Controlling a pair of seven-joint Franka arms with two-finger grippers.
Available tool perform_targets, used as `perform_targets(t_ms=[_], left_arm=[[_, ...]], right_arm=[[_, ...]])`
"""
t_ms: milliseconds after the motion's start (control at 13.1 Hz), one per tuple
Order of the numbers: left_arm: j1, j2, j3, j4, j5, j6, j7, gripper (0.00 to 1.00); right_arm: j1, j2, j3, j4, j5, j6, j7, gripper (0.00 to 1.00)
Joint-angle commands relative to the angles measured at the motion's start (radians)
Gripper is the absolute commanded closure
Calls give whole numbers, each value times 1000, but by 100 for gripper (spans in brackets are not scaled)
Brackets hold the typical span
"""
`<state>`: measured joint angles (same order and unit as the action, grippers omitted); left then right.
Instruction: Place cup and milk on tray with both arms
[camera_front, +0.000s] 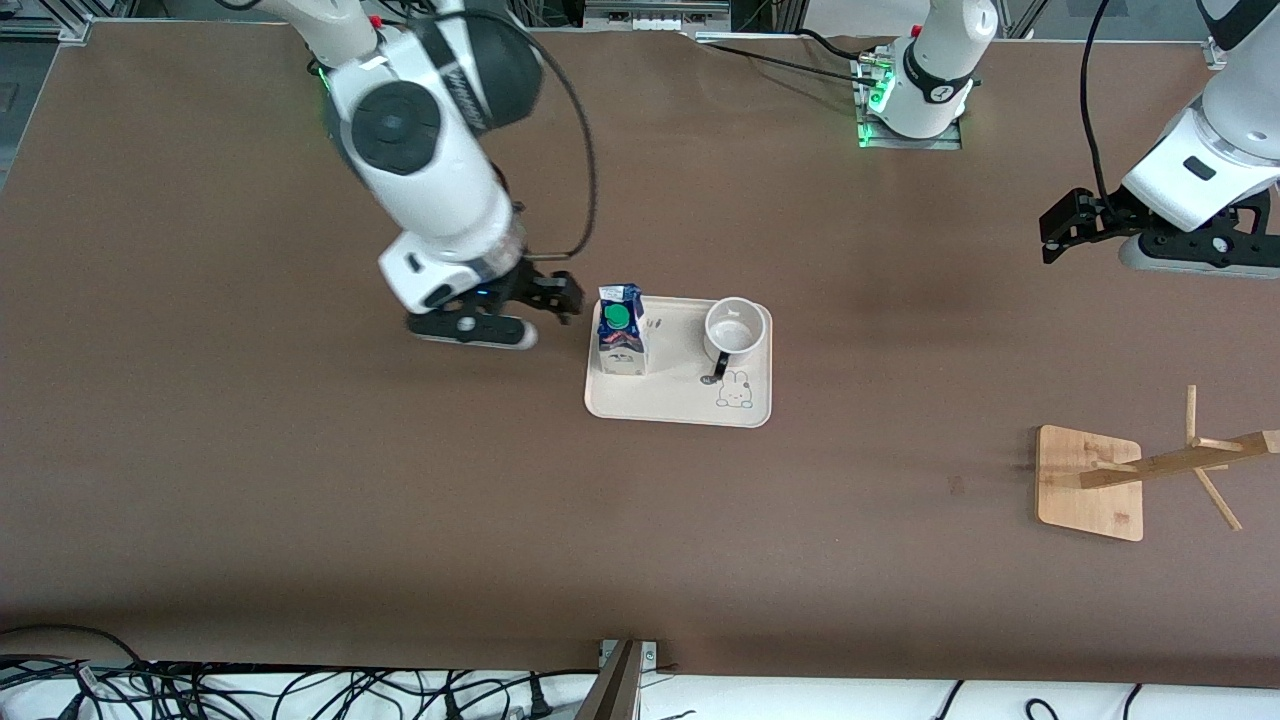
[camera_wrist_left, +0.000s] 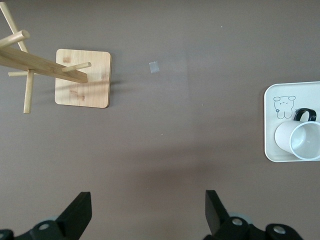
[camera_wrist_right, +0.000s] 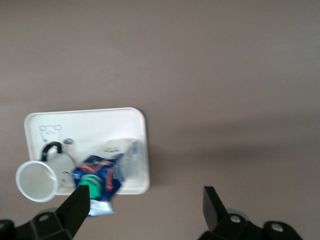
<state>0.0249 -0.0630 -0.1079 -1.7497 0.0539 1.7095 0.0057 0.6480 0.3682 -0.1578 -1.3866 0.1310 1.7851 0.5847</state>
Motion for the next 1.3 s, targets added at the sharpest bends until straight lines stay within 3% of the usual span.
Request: perform_targets(t_ms=[0,153,229,382,535,688,840,1222], left_arm=[[4,-3,-3,4,-6,-5,13,0],[4,-3,-3,4,-3,-5,7,0],[3,-1,-4,4,-3,-5,5,0],[3,-1,-6,6,-3,-5,5,0],[3,-1,-6,6,-3,-5,5,0],[1,-1,-7,6,-3,-5,3,0],[-5,-1,-9,6,-2,-5,3,0],[-6,-3,-29,6,-3,-36,3,0]], right_arm=[[-48,-50,-49,14,68,-94,-187,0],[-98,-77,-77,5,70,-176,-322,0],[-166,-107,-57,-14,68,-203,-359,0],[-291,-174,25,-69,33,-225,-393,0],[-413,-248,113,-148,-58,-217,-451,0],[-514,-316,156,-221,-70,-210,-534,0],[-538,-356,155,-265,-79,-179,-555,0],[-536,-344,153,-241,-97,-185,-594,0]])
